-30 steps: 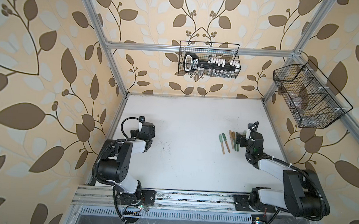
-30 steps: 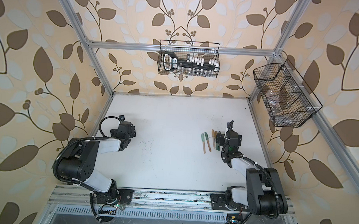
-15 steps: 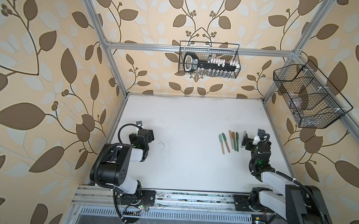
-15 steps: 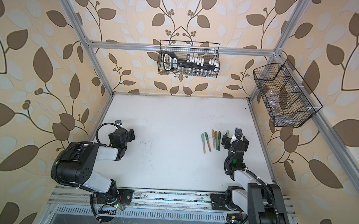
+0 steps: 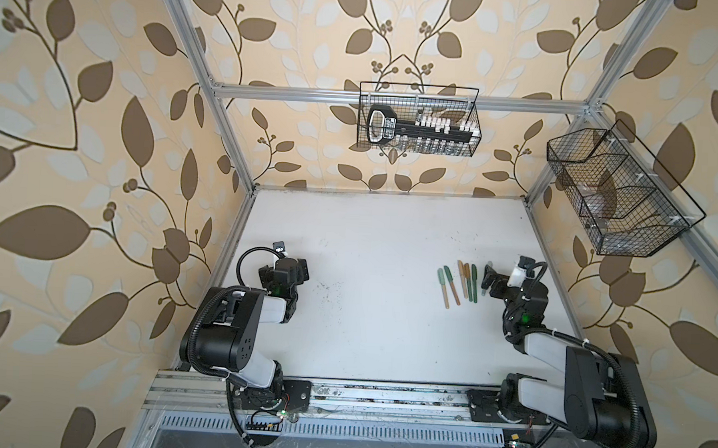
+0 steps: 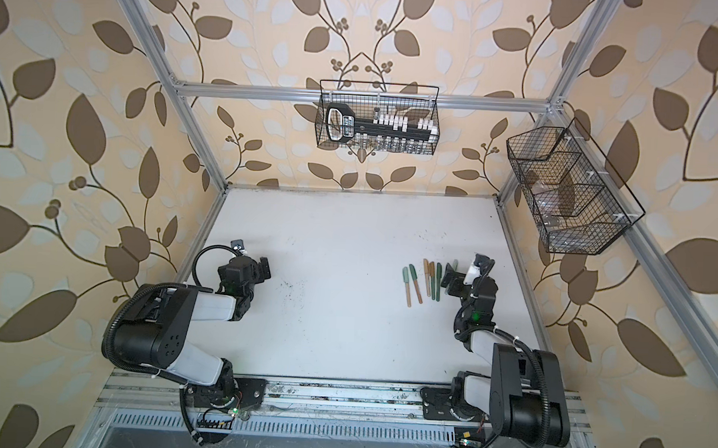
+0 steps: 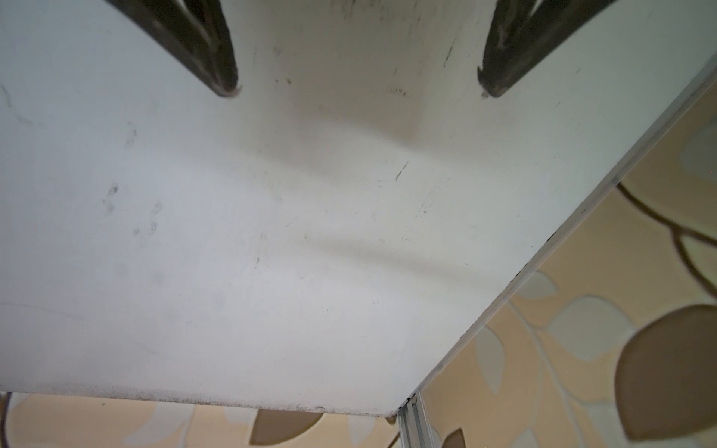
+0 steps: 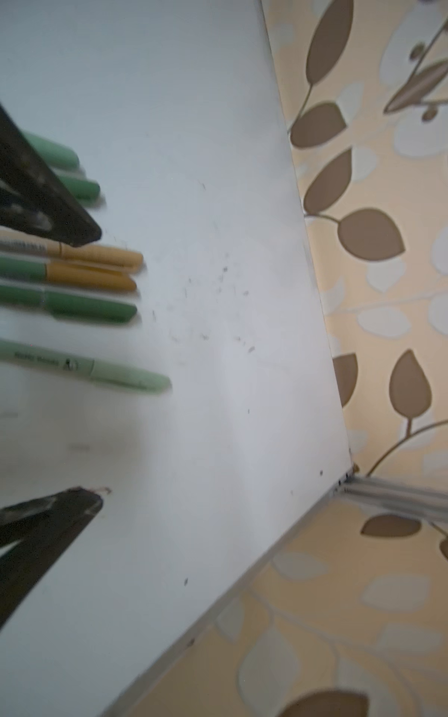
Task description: Insert the pens into the pen caps
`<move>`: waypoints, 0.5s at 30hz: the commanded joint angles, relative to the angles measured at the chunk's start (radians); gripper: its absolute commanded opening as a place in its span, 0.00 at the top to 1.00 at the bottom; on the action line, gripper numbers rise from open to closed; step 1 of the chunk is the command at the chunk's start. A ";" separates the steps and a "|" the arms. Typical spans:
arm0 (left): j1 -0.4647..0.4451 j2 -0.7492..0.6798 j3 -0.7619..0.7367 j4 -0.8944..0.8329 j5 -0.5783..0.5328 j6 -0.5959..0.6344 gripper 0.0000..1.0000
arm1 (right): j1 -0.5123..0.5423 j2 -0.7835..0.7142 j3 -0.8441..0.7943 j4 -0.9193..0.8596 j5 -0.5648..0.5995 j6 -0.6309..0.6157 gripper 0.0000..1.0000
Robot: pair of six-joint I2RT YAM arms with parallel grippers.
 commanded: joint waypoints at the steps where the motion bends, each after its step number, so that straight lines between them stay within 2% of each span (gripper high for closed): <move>1: 0.007 -0.015 0.014 0.050 -0.006 0.002 0.01 | 0.114 0.069 -0.013 0.164 0.044 -0.134 0.00; 2: 0.007 -0.015 0.015 0.050 -0.006 0.001 0.01 | 0.082 0.058 -0.025 0.141 0.044 -0.102 0.00; 4: 0.007 -0.015 0.014 0.050 -0.006 0.001 0.01 | 0.045 0.106 -0.059 0.278 0.043 -0.052 0.00; 5: 0.007 -0.015 0.014 0.050 -0.006 0.001 0.01 | 0.059 0.083 -0.043 0.217 0.077 -0.056 0.00; 8: 0.007 -0.015 0.014 0.050 -0.006 0.001 0.01 | 0.106 0.078 -0.044 0.201 0.159 -0.084 0.00; 12: 0.009 -0.016 0.014 0.049 -0.006 0.001 0.01 | 0.101 0.078 -0.035 0.190 0.096 -0.101 0.00; 15: 0.009 -0.015 0.014 0.050 -0.006 0.001 0.01 | 0.105 0.084 -0.036 0.198 0.105 -0.100 0.00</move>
